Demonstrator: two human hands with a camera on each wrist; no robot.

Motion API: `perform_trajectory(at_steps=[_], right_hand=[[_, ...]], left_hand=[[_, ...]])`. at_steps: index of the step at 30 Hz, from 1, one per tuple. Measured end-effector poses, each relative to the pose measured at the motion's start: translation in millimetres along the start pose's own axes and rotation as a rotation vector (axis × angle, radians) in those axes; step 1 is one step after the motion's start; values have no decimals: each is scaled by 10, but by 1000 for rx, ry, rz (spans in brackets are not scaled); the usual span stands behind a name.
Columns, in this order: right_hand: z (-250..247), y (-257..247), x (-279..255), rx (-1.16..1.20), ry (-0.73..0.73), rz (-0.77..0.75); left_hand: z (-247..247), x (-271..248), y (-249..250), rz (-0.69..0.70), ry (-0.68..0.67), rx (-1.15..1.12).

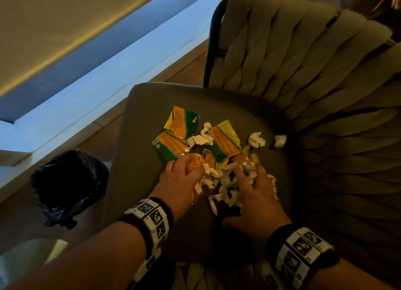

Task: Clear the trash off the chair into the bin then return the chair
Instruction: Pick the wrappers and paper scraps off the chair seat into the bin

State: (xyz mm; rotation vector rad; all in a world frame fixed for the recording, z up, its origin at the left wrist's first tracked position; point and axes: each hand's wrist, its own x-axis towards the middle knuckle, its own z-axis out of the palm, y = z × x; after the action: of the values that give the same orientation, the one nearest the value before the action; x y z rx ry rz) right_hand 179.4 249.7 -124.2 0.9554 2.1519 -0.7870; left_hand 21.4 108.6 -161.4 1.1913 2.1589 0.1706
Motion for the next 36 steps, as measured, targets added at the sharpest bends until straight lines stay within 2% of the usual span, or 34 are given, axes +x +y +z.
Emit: perform_trajectory(at_steps=[4,6,8,12,17,22,25,29,32,34,36], right_hand=[[171,-135,68,-79,99,-93],[182,-206,132,-98,158,-151],[136,-250,206,-77,167,-163],[29,-211,282,-8,172,-146],[-108,-180,107,200,271,-100],[-370,-275,-252,321,332,-164],[-481,-429,-414,503,321,-167],[-588,-737,-511,697,286,-181],[-686,-1070,-615,902,178,-220],[-693,-1179,-640,959,104,-230],[-644,-1249,-602,914,85,-245]], left_hand=[[-70,-84,2,32,126,-323],[-117,-145,23,81,181,-296],[-142,-214,19,115,175,-312],[-186,-317,-16,101,236,-404],[-344,-393,-35,-34,385,-577],[-439,-463,-235,-179,553,-712],[-509,-538,-358,-248,617,-805],[-744,-732,-470,-226,710,-914],[-972,-939,-646,-255,822,-994],[-1105,-1033,-820,-329,914,-1082],[-1166,-1101,-1148,-468,1036,-1103]])
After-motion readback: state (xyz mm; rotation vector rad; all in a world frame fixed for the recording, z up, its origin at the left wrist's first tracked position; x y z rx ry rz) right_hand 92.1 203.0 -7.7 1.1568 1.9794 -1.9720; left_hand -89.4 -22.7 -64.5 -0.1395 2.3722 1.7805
